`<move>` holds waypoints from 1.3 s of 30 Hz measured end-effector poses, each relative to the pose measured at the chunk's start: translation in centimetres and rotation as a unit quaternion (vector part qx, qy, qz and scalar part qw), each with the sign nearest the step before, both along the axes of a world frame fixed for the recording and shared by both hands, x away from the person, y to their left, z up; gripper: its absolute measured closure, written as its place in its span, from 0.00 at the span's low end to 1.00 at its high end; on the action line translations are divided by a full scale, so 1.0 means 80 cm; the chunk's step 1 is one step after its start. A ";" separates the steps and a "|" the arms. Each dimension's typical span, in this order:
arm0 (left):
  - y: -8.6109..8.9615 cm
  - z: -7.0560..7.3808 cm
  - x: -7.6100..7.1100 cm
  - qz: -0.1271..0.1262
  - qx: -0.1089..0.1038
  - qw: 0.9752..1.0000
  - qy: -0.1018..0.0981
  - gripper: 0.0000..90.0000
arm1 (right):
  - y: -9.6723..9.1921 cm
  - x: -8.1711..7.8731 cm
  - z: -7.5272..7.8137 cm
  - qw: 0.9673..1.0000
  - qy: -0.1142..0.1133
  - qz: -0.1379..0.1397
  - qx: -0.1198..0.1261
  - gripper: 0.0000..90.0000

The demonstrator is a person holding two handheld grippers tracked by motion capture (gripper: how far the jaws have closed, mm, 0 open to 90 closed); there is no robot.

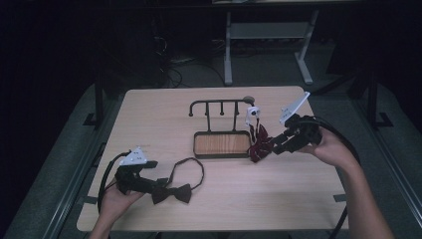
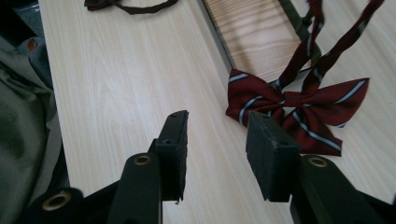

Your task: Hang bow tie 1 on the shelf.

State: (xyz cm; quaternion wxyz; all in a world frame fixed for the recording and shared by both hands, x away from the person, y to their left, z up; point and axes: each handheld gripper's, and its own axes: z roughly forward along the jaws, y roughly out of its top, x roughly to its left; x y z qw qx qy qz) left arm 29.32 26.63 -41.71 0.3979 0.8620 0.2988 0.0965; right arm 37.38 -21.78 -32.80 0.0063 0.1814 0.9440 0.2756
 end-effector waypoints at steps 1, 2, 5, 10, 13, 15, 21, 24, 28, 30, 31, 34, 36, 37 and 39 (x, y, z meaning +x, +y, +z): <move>0.000 0.000 0.000 -0.001 0.001 1.000 -0.001 0.26 | -0.001 -0.002 -0.002 1.000 0.001 -0.001 -0.001 0.63; 0.000 0.000 0.000 -0.001 0.001 1.000 0.000 0.26 | -0.002 -0.004 -0.005 1.000 0.001 -0.003 0.001 0.63; -0.001 -0.001 0.000 -0.001 0.001 1.000 0.001 0.26 | -0.003 -0.009 -0.015 1.000 0.002 -0.004 0.003 0.61; -0.002 -0.002 0.001 -0.002 0.002 1.000 0.002 0.26 | -0.008 -0.019 -0.030 1.000 0.001 -0.004 0.010 0.60; -0.003 -0.002 0.000 -0.001 0.000 1.000 0.006 0.26 | -0.011 -0.024 -0.037 1.000 0.002 -0.005 0.012 0.59; -0.003 -0.001 0.001 -0.004 0.003 1.000 0.005 0.26 | -0.012 -0.026 -0.039 1.000 0.001 -0.007 0.011 0.59; -0.006 -0.002 0.001 -0.005 0.002 1.000 0.009 0.28 | -0.013 -0.036 -0.045 1.000 -0.003 -0.006 0.013 0.57; -0.006 -0.002 0.003 -0.009 0.003 1.000 0.009 0.28 | -0.013 -0.042 -0.049 1.000 -0.007 -0.006 0.020 0.57; -0.007 -0.001 0.004 -0.008 0.004 1.000 0.011 0.28 | -0.014 -0.049 -0.056 1.000 -0.001 -0.011 0.024 0.55; -0.008 0.001 0.005 -0.011 0.004 1.000 0.009 0.28 | -0.015 -0.052 -0.061 1.000 -0.004 -0.009 0.023 0.54; -0.009 0.001 0.005 -0.010 0.005 1.000 0.010 0.28 | -0.015 -0.054 -0.062 1.000 -0.001 -0.012 0.023 0.53; -0.012 0.003 0.006 -0.013 0.008 1.000 0.010 0.28 | -0.016 -0.058 -0.067 1.000 -0.004 -0.014 0.023 0.52; -0.013 0.003 0.007 -0.015 0.011 1.000 0.012 0.28 | -0.016 -0.061 -0.070 1.000 -0.007 -0.016 0.023 0.51; -0.013 0.004 0.008 -0.016 0.011 1.000 0.013 0.29 | -0.016 -0.062 -0.071 1.000 -0.009 -0.015 0.021 0.51; -0.014 0.004 0.009 -0.019 0.011 1.000 0.014 0.32 | -0.016 -0.064 -0.073 1.000 -0.012 -0.015 0.017 0.51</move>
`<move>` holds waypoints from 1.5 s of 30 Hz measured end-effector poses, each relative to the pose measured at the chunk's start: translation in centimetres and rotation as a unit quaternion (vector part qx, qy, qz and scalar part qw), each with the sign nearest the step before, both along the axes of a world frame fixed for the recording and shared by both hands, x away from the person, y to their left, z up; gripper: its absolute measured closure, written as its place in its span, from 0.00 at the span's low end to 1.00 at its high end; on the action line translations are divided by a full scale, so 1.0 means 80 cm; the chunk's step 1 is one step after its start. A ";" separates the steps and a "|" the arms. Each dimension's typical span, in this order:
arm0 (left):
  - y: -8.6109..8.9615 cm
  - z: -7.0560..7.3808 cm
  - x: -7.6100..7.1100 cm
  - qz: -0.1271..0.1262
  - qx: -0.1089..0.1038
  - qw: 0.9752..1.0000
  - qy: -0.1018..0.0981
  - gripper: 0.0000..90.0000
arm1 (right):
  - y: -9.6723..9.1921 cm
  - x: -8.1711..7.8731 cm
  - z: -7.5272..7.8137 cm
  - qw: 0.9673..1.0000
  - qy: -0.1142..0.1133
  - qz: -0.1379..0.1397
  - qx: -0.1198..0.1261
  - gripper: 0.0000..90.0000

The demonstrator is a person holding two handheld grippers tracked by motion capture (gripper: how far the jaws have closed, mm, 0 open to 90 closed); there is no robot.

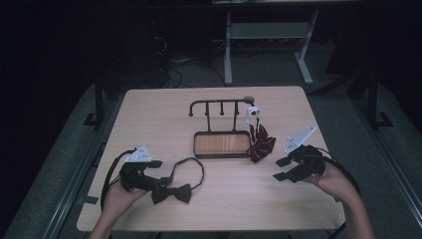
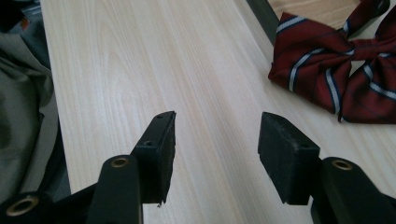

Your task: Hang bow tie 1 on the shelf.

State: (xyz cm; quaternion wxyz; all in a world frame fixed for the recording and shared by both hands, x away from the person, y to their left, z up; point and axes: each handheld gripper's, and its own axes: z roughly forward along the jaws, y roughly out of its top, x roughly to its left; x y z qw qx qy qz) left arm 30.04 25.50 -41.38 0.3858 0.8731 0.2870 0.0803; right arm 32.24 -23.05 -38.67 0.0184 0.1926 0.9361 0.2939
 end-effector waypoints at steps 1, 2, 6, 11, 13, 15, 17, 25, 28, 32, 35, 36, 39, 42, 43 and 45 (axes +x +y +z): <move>0.000 0.001 0.001 -0.001 0.003 1.000 0.001 0.32 | 0.000 -0.001 -0.002 1.000 -0.001 0.000 0.000 0.50; -0.001 0.001 0.002 -0.003 0.004 1.000 0.000 0.32 | -0.001 -0.001 -0.003 1.000 0.002 -0.001 0.001 0.50; -0.005 0.003 0.005 -0.010 0.014 1.000 0.002 0.32 | -0.002 -0.002 -0.009 1.000 0.004 -0.005 0.005 0.48; -0.010 0.007 0.008 -0.012 0.024 1.000 0.004 0.33 | -0.002 -0.004 -0.014 1.000 0.001 -0.003 0.012 0.48; -0.012 0.008 0.011 -0.014 0.029 0.999 0.008 0.33 | -0.001 -0.003 -0.016 1.000 -0.001 0.002 0.012 0.48; -0.012 0.009 0.013 -0.017 0.028 0.999 0.013 0.35 | 0.000 -0.003 -0.017 1.000 0.003 -0.001 0.009 0.47; -0.013 0.009 0.017 -0.022 0.035 0.999 0.016 0.37 | 0.000 -0.003 -0.019 1.000 0.005 -0.002 0.009 0.46; -0.020 0.008 0.035 -0.025 0.051 0.998 0.035 0.42 | 0.000 -0.008 -0.027 1.000 0.011 -0.001 0.009 0.44; -0.023 0.006 0.041 -0.034 0.070 0.996 0.043 0.43 | -0.001 -0.010 -0.027 1.000 0.009 0.002 0.011 0.44; -0.028 0.003 0.049 -0.040 0.086 0.994 0.051 0.44 | -0.002 -0.014 -0.025 1.000 0.011 -0.002 0.016 0.44; -0.031 0.002 0.053 -0.033 0.075 0.995 0.050 0.44 | -0.003 -0.014 -0.027 1.000 0.010 0.001 0.014 0.43; -0.032 0.000 0.055 -0.030 0.075 0.995 0.052 0.44 | -0.003 -0.015 -0.027 1.000 0.011 -0.001 0.014 0.43; -0.032 -0.002 0.061 -0.039 0.086 0.994 0.061 0.45 | -0.004 -0.016 -0.028 1.000 0.016 -0.004 0.015 0.42; -0.036 -0.002 0.066 -0.043 0.082 0.993 0.079 0.49 | -0.005 -0.016 -0.030 1.000 0.016 -0.001 0.014 0.42; -0.037 -0.001 0.067 -0.044 0.086 0.992 0.078 0.49 | -0.005 -0.017 -0.030 1.000 0.017 -0.002 0.014 0.42; -0.038 0.002 0.071 -0.054 0.099 0.991 0.077 0.49 | -0.006 -0.018 -0.030 1.000 0.012 -0.001 0.015 0.41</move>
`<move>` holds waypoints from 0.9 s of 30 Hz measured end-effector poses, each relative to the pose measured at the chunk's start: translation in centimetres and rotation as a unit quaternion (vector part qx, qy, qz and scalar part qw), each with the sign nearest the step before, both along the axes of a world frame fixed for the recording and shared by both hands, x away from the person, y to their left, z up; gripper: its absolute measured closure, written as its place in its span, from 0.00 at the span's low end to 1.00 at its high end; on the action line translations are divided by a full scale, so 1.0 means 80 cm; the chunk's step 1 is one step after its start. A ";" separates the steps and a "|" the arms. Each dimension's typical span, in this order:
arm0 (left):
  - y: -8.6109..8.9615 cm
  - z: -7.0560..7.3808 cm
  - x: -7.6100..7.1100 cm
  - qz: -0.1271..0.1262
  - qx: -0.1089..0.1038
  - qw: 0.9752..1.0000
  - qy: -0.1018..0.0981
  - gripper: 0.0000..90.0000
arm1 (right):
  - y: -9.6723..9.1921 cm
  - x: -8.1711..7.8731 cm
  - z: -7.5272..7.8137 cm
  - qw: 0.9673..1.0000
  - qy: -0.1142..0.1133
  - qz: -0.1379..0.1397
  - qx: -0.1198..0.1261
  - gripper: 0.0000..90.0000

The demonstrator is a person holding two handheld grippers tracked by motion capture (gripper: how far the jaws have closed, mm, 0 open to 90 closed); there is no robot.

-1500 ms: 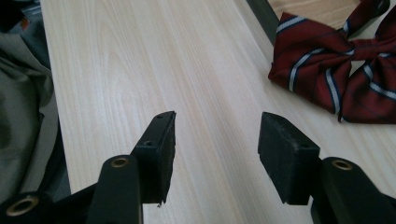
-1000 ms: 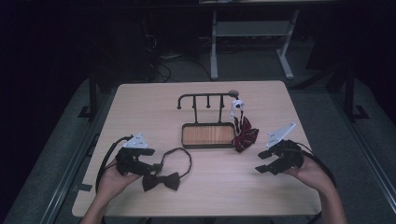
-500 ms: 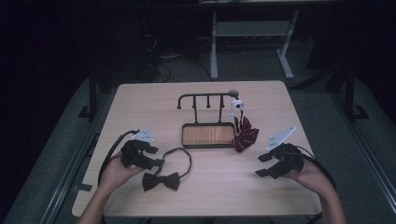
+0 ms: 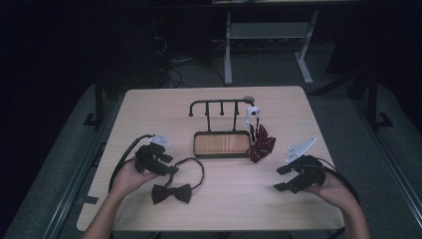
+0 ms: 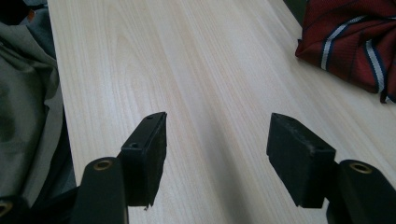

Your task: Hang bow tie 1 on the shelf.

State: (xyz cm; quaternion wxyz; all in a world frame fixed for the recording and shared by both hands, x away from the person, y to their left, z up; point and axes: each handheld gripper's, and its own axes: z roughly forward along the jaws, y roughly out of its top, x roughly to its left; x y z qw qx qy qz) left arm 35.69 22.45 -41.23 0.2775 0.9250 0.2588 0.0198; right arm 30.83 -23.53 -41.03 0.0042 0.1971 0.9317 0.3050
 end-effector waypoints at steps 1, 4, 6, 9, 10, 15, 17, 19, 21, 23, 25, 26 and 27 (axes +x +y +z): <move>-0.002 0.000 -0.001 0.007 -0.009 1.000 -0.002 0.49 | -0.001 0.000 0.001 1.000 0.000 0.000 0.000 0.41; -0.002 0.003 0.003 -0.002 0.005 1.000 -0.003 0.50 | -0.003 -0.002 0.001 1.000 0.001 -0.003 0.004 0.41; -0.005 0.004 0.002 0.007 -0.006 1.000 0.001 0.50 | -0.004 -0.002 0.001 1.000 -0.002 -0.003 0.003 0.41; -0.008 0.005 0.005 -0.005 0.010 1.000 -0.002 0.52 | -0.003 -0.003 0.001 1.000 0.001 -0.004 0.002 0.41; -0.010 0.004 0.005 -0.001 0.006 1.000 -0.001 0.54 | -0.003 -0.003 0.001 1.000 -0.001 -0.003 0.003 0.41; -0.015 0.002 0.013 -0.004 0.016 1.000 -0.013 0.54 | -0.003 -0.004 0.001 1.000 -0.002 -0.004 0.001 0.41; -0.017 0.000 0.017 0.001 0.007 1.000 -0.009 0.53 | -0.004 -0.004 0.001 1.000 -0.005 -0.003 0.002 0.41; -0.018 -0.004 0.020 0.002 0.008 1.000 -0.005 0.54 | -0.004 -0.004 0.001 1.000 -0.006 -0.005 0.001 0.41; -0.019 -0.009 0.023 -0.003 0.013 1.000 -0.001 0.56 | -0.004 -0.004 0.001 1.000 -0.008 -0.004 -0.002 0.41; -0.019 -0.012 0.026 -0.011 0.022 1.000 0.001 0.59 | -0.004 -0.003 -0.001 1.000 -0.007 -0.005 -0.007 0.40; -0.019 -0.015 0.029 -0.010 0.017 1.000 0.009 0.59 | -0.003 -0.003 -0.001 1.000 -0.003 -0.007 -0.007 0.40; -0.019 -0.017 0.029 -0.010 0.017 1.000 0.009 0.60 | -0.003 -0.003 -0.002 1.000 -0.002 -0.008 -0.008 0.40; -0.019 -0.018 0.031 -0.009 0.020 1.000 0.011 0.61 | -0.003 -0.003 -0.002 1.000 -0.006 -0.005 -0.008 0.40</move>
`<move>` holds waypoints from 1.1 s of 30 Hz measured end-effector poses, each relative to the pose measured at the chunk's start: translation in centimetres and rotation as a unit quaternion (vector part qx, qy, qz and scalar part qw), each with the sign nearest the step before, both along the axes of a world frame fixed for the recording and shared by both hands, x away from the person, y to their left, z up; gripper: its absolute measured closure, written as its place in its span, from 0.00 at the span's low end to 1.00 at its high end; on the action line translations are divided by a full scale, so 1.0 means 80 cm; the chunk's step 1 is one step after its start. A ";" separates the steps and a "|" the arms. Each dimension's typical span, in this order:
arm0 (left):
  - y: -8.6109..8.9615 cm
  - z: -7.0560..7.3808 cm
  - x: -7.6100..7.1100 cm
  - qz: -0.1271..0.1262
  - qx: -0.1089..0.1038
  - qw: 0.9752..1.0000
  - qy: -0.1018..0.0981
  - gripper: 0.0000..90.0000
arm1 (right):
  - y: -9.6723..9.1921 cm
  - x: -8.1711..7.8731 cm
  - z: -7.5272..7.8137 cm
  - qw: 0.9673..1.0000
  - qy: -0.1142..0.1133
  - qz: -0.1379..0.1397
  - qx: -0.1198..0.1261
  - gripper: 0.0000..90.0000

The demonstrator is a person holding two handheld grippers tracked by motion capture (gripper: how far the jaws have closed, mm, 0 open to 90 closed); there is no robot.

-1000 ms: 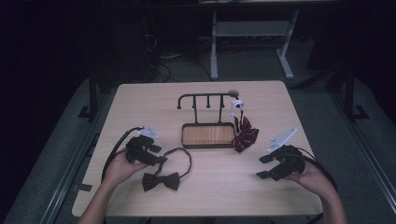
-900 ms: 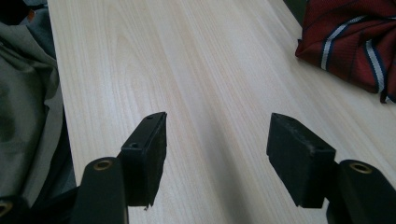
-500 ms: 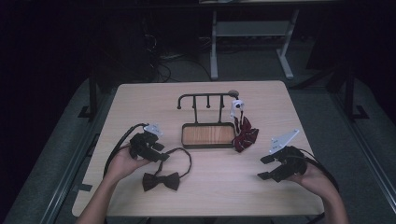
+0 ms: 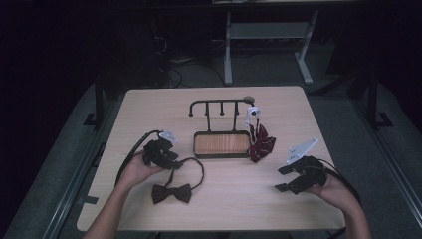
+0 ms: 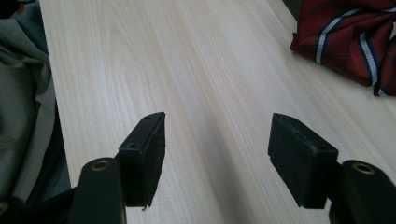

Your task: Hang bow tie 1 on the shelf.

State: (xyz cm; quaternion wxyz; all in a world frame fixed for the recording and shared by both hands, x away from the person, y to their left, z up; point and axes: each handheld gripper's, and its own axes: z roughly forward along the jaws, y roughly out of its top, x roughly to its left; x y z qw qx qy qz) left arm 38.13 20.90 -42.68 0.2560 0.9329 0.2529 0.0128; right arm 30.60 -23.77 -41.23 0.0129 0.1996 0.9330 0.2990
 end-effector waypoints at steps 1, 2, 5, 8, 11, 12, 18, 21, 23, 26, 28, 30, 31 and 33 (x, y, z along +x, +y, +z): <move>0.000 -0.002 0.002 0.001 -0.001 1.000 0.002 0.61 | 0.000 0.000 0.000 1.000 -0.001 0.000 -0.001 0.40; 0.001 -0.003 0.003 0.001 0.000 1.000 0.005 0.62 | -0.001 0.000 -0.001 1.000 -0.002 0.000 0.000 0.40; 0.000 -0.006 0.006 -0.005 0.008 1.000 0.007 0.68 | -0.002 0.000 -0.001 1.000 0.000 -0.002 0.001 0.40; -0.001 -0.009 0.009 -0.009 0.008 1.000 0.013 0.76 | -0.002 0.001 -0.001 1.000 -0.002 -0.002 0.002 0.40; -0.003 -0.012 0.012 -0.009 0.014 1.000 0.017 0.79 | -0.002 0.000 0.000 1.000 -0.002 -0.002 0.005 0.39; -0.004 -0.012 0.013 -0.011 0.017 1.000 0.017 0.80 | -0.002 0.000 0.001 1.000 -0.003 -0.002 0.005 0.39; -0.012 -0.012 0.017 -0.009 0.036 0.999 0.011 0.82 | -0.003 0.000 0.000 1.000 0.001 -0.005 0.005 0.39; -0.014 -0.014 0.018 -0.009 0.037 0.999 0.013 0.84 | -0.003 0.000 0.000 1.000 0.001 -0.005 0.006 0.39; -0.015 -0.014 0.019 -0.011 0.037 0.999 0.015 0.86 | -0.003 0.000 0.000 1.000 -0.001 -0.003 0.006 0.39; -0.018 -0.015 0.019 -0.012 0.041 0.999 0.015 0.88 | -0.003 0.000 0.000 1.000 -0.001 -0.003 0.006 0.39; -0.019 -0.015 0.021 -0.018 0.047 0.999 0.019 0.90 | -0.003 0.000 0.000 1.000 -0.001 -0.003 0.007 0.39; -0.019 -0.015 0.021 -0.020 0.047 0.999 0.016 0.93 | -0.004 0.000 0.000 1.000 -0.001 -0.004 0.007 0.39; -0.019 -0.015 0.021 -0.020 0.047 0.999 0.017 0.93 | -0.004 0.000 0.000 1.000 -0.001 -0.004 0.009 0.39; -0.019 -0.016 0.021 -0.023 0.050 0.998 0.018 0.95 | -0.004 0.000 0.001 1.000 0.000 -0.004 0.011 0.39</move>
